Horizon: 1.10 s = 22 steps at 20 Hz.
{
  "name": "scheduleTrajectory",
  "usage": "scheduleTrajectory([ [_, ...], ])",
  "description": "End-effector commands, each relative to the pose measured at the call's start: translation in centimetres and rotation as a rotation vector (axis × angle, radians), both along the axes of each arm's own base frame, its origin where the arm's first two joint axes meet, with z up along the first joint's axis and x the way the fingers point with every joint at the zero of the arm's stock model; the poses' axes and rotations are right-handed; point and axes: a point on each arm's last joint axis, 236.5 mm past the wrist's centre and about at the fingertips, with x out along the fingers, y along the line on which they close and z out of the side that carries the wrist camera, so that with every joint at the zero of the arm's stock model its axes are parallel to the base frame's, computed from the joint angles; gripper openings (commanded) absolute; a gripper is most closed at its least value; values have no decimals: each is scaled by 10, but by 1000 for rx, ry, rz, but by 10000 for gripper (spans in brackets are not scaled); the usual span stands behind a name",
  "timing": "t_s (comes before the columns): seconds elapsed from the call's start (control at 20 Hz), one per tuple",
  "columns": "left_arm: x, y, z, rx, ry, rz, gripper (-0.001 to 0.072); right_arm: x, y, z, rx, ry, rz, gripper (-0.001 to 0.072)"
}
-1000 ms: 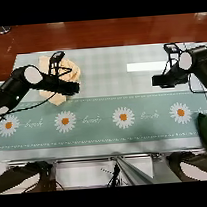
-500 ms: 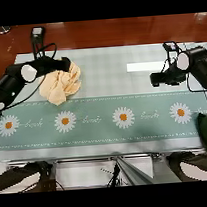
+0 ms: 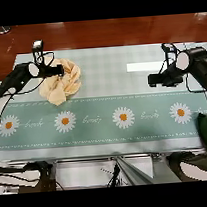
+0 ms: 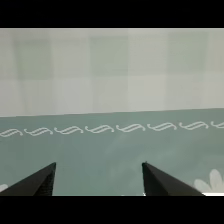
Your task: Fold the shirts.
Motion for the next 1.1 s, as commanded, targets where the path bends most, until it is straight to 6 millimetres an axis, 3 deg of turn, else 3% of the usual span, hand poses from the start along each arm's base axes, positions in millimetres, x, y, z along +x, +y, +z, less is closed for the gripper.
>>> scheduleTrajectory([
  [0.0,-7,6,-34,-20,130,44,701,-4,3,-1,14,17,-1,621],
  [0.15,-18,5,-50,-16,213,36,695,-6,4,-1,14,24,-1,621],
  [0.2,-24,4,-54,-13,250,30,590,-6,4,-1,14,24,-1,621],
  [0.3,-32,2,-50,-11,305,18,25,-6,5,0,20,23,-2,621],
  [0.4,-26,0,-25,-13,298,5,25,-6,8,6,35,5,2,621],
  [0.5,-8,-7,31,-24,195,-16,25,-6,7,23,41,-38,2,621],
  [0.65,8,-22,152,-54,-55,-54,24,-9,6,64,57,-152,9,621],
  [0.8,-12,-42,264,-73,-279,-106,24,-22,4,114,76,-291,24,621],
  [0.9,-34,-56,324,-93,-404,-139,24,-33,2,146,89,-381,32,621],
  [1.05,-70,-79,394,-134,-569,-196,24,-56,0,186,112,-492,40,621],
])
